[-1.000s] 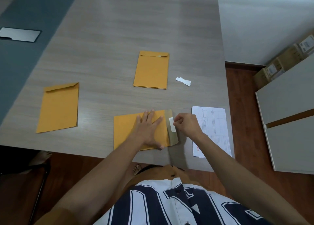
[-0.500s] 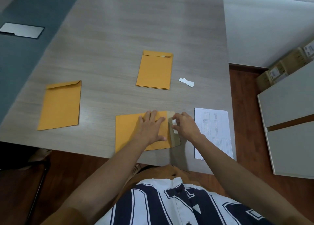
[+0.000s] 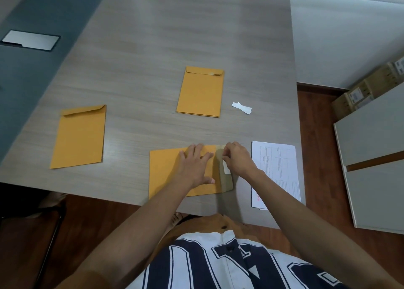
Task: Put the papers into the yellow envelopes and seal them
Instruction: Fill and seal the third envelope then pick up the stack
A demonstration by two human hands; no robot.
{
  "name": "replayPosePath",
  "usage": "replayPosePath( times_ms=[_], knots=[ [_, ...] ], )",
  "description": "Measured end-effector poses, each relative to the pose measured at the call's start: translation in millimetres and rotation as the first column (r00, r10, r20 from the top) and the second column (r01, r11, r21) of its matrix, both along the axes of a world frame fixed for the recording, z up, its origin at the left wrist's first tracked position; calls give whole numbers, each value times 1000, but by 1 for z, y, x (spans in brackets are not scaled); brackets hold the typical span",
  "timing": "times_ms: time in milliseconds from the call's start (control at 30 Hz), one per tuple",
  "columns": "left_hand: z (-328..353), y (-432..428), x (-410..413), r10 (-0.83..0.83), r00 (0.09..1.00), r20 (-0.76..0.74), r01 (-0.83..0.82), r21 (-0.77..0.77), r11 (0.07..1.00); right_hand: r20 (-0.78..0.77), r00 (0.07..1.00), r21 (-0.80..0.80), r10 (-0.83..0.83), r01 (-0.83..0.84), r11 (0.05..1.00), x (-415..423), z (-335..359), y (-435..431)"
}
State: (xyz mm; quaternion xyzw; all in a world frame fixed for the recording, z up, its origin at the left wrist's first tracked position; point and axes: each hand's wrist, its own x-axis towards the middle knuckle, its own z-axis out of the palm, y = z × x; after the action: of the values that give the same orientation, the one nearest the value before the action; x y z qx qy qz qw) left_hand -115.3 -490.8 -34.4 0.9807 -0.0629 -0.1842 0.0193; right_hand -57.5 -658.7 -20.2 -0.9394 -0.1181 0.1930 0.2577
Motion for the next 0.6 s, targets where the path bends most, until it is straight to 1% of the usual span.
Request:
replayPosePath(
  times_ms=[133, 200, 267, 333, 367, 500, 600],
  knots=[
    [-1, 3, 0, 6, 999, 35, -6, -4, 1000, -42, 990, 88, -135, 138, 986, 12, 2, -4],
    [-2, 3, 1, 14, 999, 46, -14, -5, 1000, -57, 987, 115, -151, 157, 981, 18, 2, -7],
    [-2, 2, 3, 17, 999, 38, -17, -7, 1000, -58, 995, 77, -85, 90, 993, 21, 3, -7],
    [-3, 2, 5, 22, 999, 29, -22, -9, 1000, -52, 999, -10, 4, -5, 1000, 23, 2, -7],
    [-3, 2, 5, 24, 999, 29, -24, -7, 1000, -57, 998, -29, 23, -25, 999, 23, 1, -7],
    [-5, 2, 5, 26, 999, 42, -26, 7, 1000, -32, 999, -20, 8, -9, 1000, 23, 1, -8],
    [-6, 2, 6, 28, 998, 62, -29, 18, 999, -22, 996, -50, 83, -84, 995, 23, 1, -8]
  ],
)
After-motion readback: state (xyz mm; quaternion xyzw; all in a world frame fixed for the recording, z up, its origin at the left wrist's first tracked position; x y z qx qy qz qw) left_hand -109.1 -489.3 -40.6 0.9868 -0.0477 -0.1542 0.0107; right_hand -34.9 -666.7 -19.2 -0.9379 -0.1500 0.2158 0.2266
